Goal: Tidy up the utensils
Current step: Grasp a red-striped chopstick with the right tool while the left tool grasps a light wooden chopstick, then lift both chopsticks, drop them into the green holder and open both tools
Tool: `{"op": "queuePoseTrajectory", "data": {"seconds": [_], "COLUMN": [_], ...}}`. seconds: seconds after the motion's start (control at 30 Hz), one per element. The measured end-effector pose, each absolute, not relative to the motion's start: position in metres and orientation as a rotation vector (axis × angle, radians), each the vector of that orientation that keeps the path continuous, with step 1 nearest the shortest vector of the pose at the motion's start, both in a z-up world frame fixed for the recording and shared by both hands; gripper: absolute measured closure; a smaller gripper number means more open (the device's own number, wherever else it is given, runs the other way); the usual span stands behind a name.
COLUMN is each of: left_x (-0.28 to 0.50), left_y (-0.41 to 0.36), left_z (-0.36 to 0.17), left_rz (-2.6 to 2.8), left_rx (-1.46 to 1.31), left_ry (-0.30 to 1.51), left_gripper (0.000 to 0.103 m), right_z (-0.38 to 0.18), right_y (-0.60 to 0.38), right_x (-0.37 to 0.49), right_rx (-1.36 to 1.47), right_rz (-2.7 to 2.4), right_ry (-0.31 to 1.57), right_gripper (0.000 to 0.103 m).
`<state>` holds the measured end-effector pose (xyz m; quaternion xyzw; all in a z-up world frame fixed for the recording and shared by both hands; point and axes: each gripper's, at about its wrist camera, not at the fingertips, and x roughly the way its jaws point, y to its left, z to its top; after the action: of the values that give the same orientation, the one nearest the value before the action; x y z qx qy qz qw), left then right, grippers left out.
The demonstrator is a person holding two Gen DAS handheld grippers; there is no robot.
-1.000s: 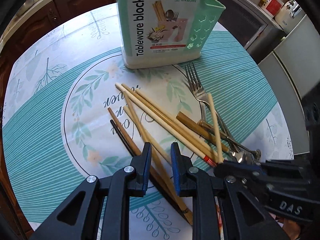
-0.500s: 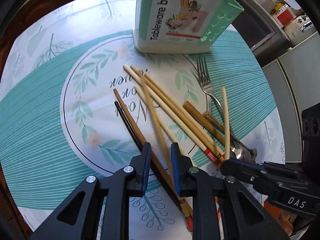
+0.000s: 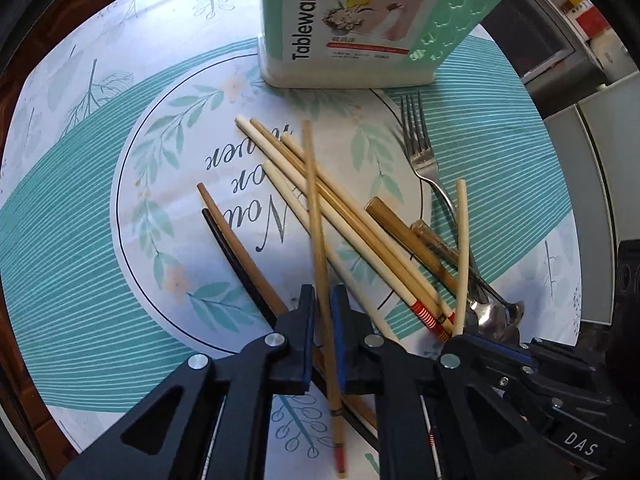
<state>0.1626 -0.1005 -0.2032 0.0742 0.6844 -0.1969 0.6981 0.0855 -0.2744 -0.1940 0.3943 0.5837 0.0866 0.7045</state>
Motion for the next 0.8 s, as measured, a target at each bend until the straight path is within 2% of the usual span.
{"op": "queuePoseTrajectory", "data": {"seconds": [0.23, 0.37, 0.57, 0.8], "left_x": [0.163, 0.151, 0.128, 0.138], "left_y": [-0.100, -0.086, -0.070, -0.062], "left_z": [-0.205, -0.190, -0.121, -0.030], "left_rz": [-0.434, -0.461, -0.466, -0.427], "left_rx": [0.139, 0.063, 0.046, 0.039], "left_ry": [1.515, 1.464, 1.211, 0.904], "left_gripper": [0.099, 0.099, 0.099, 0.099], "right_z": [-0.192, -0.178, -0.141, -0.060], "right_y": [-0.271, -0.271, -0.270, -0.265], "right_x": [0.083, 0.078, 0.076, 0.097], "right_rx": [0.876, 0.865, 0.820, 0.649], "right_rz": [0.212, 0.241, 0.278, 0.264], "right_ry": [1.293, 1.229, 1.074, 0.836], "right_gripper": [0.097, 0.097, 0.097, 0.097]}}
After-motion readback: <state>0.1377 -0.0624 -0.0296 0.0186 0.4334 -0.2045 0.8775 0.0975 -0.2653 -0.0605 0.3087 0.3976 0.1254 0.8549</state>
